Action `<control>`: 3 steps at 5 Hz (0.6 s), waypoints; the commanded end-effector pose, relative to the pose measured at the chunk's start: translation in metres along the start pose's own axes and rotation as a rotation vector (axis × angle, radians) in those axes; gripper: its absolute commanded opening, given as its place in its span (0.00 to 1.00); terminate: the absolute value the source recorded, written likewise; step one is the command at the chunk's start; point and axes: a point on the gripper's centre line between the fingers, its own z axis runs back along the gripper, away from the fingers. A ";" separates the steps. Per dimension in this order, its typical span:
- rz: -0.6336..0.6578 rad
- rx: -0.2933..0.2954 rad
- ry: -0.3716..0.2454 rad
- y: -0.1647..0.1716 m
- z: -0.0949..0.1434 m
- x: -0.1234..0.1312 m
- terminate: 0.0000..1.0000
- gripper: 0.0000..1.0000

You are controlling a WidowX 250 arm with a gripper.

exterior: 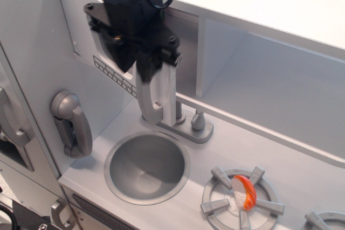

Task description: Open microwave

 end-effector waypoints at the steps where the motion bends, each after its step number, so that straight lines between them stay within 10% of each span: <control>1: -0.083 0.007 0.146 -0.035 0.013 -0.013 0.00 1.00; 3: 0.033 -0.091 0.085 -0.093 -0.006 0.036 0.00 1.00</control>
